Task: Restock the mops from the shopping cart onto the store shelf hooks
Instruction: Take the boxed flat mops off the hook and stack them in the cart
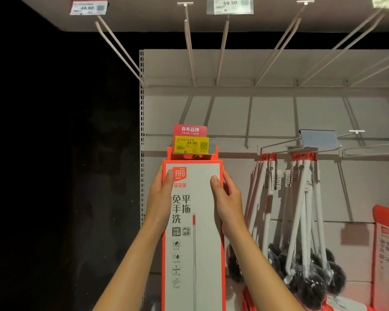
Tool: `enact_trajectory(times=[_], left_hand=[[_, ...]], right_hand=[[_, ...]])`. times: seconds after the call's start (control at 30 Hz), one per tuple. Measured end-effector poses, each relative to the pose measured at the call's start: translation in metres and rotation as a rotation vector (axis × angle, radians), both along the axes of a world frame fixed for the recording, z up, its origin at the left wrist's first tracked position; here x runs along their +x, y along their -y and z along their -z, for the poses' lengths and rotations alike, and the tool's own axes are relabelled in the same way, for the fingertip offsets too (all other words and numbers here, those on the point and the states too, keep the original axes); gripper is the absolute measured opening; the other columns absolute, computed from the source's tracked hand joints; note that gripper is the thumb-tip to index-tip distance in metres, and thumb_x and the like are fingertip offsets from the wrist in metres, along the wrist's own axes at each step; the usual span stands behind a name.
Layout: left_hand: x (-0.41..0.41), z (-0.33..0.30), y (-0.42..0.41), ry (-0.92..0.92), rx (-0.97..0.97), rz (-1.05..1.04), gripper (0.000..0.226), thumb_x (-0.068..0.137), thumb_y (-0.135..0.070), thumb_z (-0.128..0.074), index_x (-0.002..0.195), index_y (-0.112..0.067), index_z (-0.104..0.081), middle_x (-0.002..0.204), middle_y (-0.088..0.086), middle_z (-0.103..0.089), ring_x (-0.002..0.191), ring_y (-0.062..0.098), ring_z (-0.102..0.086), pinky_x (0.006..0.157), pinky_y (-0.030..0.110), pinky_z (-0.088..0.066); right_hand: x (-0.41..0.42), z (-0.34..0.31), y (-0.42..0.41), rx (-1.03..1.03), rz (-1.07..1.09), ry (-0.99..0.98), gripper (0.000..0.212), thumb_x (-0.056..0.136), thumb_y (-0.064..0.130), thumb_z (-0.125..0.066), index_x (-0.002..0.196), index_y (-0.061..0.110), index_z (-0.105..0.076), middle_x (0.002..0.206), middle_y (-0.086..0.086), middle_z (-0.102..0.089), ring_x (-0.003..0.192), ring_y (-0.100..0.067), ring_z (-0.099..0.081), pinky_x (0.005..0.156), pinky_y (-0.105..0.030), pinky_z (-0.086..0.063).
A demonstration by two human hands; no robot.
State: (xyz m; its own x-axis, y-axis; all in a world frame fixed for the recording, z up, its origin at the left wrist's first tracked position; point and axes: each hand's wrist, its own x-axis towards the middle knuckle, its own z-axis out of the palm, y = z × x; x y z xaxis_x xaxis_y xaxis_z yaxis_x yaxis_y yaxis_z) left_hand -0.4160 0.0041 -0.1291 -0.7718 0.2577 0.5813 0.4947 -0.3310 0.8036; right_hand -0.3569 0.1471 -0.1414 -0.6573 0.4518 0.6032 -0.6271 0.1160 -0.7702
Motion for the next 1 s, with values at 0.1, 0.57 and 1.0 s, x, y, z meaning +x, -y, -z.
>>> enact_trajectory(times=[0.1, 0.57, 1.0], left_hand=[[-0.007, 0.0, -0.001, 0.024, -0.013, 0.021, 0.042, 0.102, -0.046, -0.043, 0.136, -0.022, -0.052, 0.088, -0.004, -0.076, 0.074, 0.016, -0.075, 0.058, 0.021, -0.058], [-0.044, 0.008, -0.021, 0.058, -0.097, 0.032, 0.035, 0.104, -0.048, -0.041, 0.123, -0.023, -0.057, 0.079, -0.004, -0.074, 0.068, 0.015, -0.073, 0.057, 0.022, -0.055], [-0.073, 0.023, -0.031, -0.056, -0.112, -0.089, 0.055, 0.097, -0.066, -0.042, 0.139, -0.031, -0.048, 0.11, 0.017, -0.066, 0.079, 0.017, -0.076, 0.059, 0.019, -0.054]], right_hand=[[-0.006, 0.001, 0.001, -0.021, 0.002, 0.017, 0.045, 0.102, 0.028, -0.056, 0.147, 0.029, -0.048, 0.12, -0.003, -0.072, 0.103, -0.02, -0.072, 0.084, -0.038, -0.061], [-0.023, 0.006, -0.005, -0.051, 0.076, 0.067, 0.04, 0.103, 0.025, -0.053, 0.143, 0.031, -0.052, 0.11, -0.001, -0.075, 0.093, -0.017, -0.074, 0.07, -0.027, -0.059], [-0.044, 0.021, -0.014, 0.016, 0.195, 0.049, 0.043, 0.103, 0.03, -0.055, 0.145, 0.034, -0.049, 0.122, 0.005, -0.07, 0.11, -0.014, -0.068, 0.091, -0.036, -0.058]])
